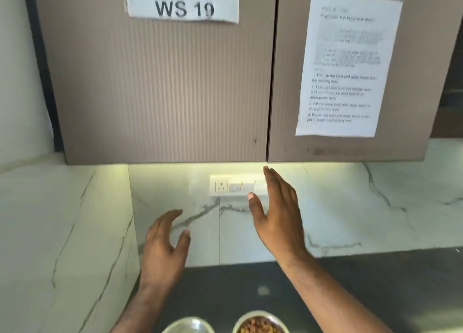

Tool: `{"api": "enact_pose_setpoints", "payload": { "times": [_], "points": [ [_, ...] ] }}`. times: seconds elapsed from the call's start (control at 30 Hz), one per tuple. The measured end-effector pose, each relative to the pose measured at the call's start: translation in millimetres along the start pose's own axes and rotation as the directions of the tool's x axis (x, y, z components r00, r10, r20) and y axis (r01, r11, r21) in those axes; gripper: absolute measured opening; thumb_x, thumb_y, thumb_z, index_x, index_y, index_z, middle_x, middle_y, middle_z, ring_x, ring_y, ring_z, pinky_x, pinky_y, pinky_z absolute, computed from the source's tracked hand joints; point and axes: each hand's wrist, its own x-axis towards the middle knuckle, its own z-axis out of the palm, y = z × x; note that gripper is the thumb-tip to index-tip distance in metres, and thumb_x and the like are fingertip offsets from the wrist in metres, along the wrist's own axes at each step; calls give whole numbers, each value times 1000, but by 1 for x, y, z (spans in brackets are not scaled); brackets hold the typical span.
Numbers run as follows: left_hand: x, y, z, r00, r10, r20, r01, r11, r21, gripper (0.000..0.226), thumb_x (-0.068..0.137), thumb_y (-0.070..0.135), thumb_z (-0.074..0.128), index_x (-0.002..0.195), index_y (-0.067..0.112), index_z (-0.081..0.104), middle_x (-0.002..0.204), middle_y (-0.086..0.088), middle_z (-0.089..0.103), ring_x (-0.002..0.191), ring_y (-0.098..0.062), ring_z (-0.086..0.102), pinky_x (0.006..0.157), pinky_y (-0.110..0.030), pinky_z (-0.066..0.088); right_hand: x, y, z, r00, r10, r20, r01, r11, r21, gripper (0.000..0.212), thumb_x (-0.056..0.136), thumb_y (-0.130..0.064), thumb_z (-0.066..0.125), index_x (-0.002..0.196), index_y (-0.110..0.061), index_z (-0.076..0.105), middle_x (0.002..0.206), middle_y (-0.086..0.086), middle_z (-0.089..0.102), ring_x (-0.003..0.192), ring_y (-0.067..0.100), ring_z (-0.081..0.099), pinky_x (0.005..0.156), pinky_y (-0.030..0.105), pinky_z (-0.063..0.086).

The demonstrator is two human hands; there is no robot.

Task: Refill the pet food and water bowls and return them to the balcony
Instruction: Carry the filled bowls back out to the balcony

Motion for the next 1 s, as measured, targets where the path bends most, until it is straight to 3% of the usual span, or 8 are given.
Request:
{"api": "enact_pose_setpoints", "payload": {
  "times": [0.1, 0.17, 0.3, 0.4, 0.7, 0.77, 0.83, 1.0],
  "points": [
    [-43, -53, 0, 978, -200, 62, 198, 979, 39, 44, 97, 27, 68, 138, 35, 56, 142, 3, 58, 124, -24, 61, 104, -51, 52, -61, 21, 5, 966, 208, 152, -212, 977, 10, 68, 102, -44, 59, 161, -21, 35, 162, 0, 44, 149, 21, 36, 120, 39, 36],
    [-71, -84, 0, 947, -310, 85, 302, 949, 90, 45, 96, 26, 68, 140, 27, 58, 142, -2, 60, 128, -26, 59, 109, -49, 49, -100, 42, 10, 910, 345, 231, -349, 937, -22, 69, 102, -45, 60, 161, -20, 36, 161, 3, 45, 149, 25, 38, 118, 41, 37],
    [-114, -130, 7, 842, -518, 148, 491, 851, 186, 51, 93, 26, 70, 142, 19, 58, 145, -8, 60, 135, -30, 56, 113, -52, 46, -171, 83, 27, 748, 584, 317, -577, 807, -124, 73, 97, -54, 57, 159, -18, 40, 155, 9, 51, 137, 30, 55, 111, 50, 48],
    [-137, -146, 18, 776, -605, 177, 563, 791, 238, 54, 91, 24, 71, 143, 13, 58, 146, -14, 59, 136, -34, 55, 115, -50, 44, -212, 105, 40, 607, 702, 372, -667, 705, -243, 72, 98, -53, 58, 158, -16, 41, 155, 11, 51, 138, 32, 54, 110, 50, 48],
    [-167, -163, 42, 653, -738, 171, 688, 672, 274, 46, 95, 12, 64, 140, 5, 57, 135, -17, 65, 124, -38, 61, 102, -42, 46, -281, 143, 59, 318, 846, 428, -750, 501, -432, 44, 102, -37, 60, 136, -8, 59, 135, 17, 65, 121, 41, 63, 89, 45, 53],
    [-169, -166, 45, 622, -765, 167, 717, 642, 271, 46, 97, 15, 61, 142, 9, 55, 134, -15, 65, 123, -38, 61, 101, -43, 47, -289, 150, 66, 270, 860, 434, -811, 446, -379, 21, 100, -32, 61, 113, -16, 62, 114, 11, 73, 98, 37, 72, 81, 45, 59],
    [-171, -170, 46, 592, -788, 169, 746, 615, 256, 43, 97, 16, 59, 140, 14, 55, 126, -12, 67, 117, -37, 64, 99, -43, 50, -299, 158, 73, 198, 871, 450, -888, 354, -294, 13, 99, -24, 63, 110, -18, 64, 102, 8, 74, 82, 32, 77, 77, 51, 65],
    [-172, -182, 48, 548, -820, 165, 793, 572, 211, 36, 92, 15, 58, 127, 22, 60, 110, -4, 70, 96, -29, 70, 89, -45, 61, -303, 160, 86, 47, 850, 525, -997, 74, -30, 33, 101, -3, 58, 129, -20, 59, 123, 10, 66, 106, 37, 71, 72, 54, 66]
  ]
}}
